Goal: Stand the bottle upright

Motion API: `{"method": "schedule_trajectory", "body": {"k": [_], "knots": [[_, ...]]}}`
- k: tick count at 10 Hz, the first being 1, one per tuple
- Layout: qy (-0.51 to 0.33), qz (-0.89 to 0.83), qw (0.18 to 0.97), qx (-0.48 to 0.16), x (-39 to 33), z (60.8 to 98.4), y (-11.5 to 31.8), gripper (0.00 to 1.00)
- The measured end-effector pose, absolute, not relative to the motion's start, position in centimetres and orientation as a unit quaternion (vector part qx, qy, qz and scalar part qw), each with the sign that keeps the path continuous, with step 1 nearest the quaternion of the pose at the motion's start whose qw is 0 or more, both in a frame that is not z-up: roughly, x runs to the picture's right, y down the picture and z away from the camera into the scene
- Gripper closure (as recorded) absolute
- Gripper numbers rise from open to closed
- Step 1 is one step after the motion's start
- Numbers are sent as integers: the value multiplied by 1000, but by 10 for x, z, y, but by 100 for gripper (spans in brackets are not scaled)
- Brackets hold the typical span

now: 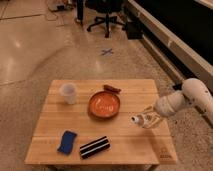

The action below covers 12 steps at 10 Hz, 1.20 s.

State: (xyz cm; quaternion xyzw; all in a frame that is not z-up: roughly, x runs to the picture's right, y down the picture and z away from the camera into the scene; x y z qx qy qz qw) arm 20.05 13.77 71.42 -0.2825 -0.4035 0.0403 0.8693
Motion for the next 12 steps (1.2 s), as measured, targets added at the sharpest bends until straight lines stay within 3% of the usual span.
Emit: {"method": "schedule_trajectory", "body": {"k": [5,12], "knots": [[-389,102,893,-201,213,709,134,95],[-426,172,866,-199,192,695,131,95]]}}
